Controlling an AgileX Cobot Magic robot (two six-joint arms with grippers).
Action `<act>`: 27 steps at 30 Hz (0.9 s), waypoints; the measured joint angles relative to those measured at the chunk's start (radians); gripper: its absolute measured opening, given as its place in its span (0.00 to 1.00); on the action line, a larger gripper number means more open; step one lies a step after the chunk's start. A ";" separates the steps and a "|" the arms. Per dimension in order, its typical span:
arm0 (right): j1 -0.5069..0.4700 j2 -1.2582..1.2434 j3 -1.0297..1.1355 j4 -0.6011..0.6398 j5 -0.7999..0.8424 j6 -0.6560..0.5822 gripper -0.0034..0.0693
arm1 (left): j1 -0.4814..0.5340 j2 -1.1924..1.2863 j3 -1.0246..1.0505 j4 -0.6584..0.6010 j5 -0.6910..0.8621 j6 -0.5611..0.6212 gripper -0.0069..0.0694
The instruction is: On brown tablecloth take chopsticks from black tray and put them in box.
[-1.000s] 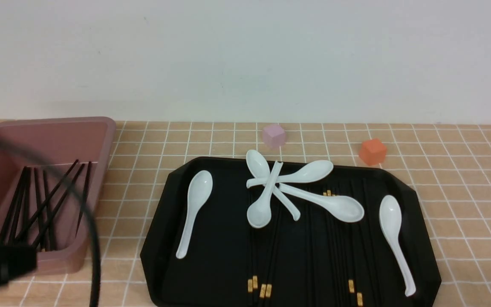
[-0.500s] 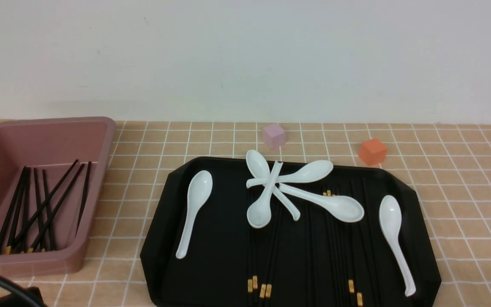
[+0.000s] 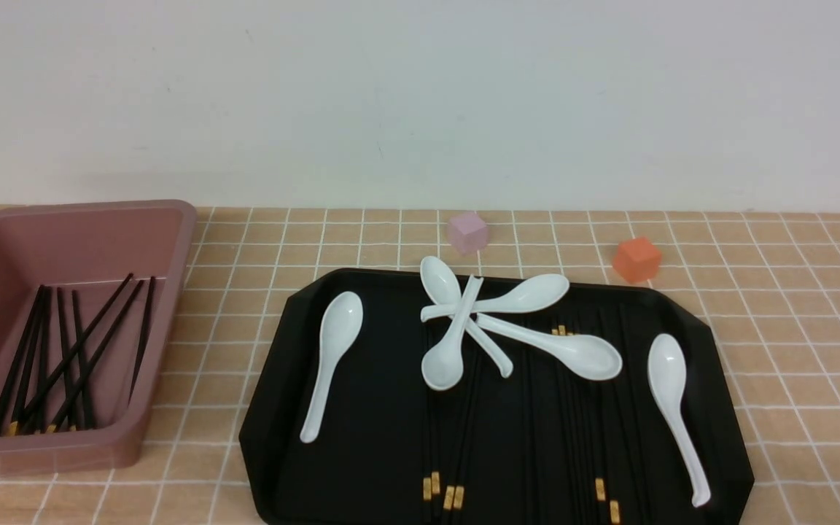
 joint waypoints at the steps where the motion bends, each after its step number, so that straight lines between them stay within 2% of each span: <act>1: 0.000 0.000 0.000 0.000 0.000 0.000 0.38 | -0.020 -0.048 0.042 0.081 -0.009 -0.053 0.07; 2: 0.000 0.000 0.000 0.000 0.000 0.000 0.38 | -0.045 -0.083 0.073 0.165 -0.017 -0.123 0.07; 4: 0.000 0.000 0.000 0.000 0.000 0.000 0.38 | -0.072 -0.135 0.124 0.260 -0.027 -0.217 0.07; 7: 0.000 0.000 0.000 0.000 0.000 0.000 0.38 | -0.114 -0.173 0.208 0.424 -0.057 -0.419 0.07; 10: 0.000 0.000 0.000 0.000 0.000 0.000 0.38 | -0.132 -0.178 0.241 0.496 -0.051 -0.507 0.07; 14: 0.000 0.000 0.000 0.000 0.000 0.000 0.38 | -0.160 -0.178 0.245 0.553 -0.006 -0.552 0.07; 27: 0.000 0.000 0.000 0.000 0.000 0.000 0.38 | -0.174 -0.178 0.247 0.567 0.006 -0.561 0.07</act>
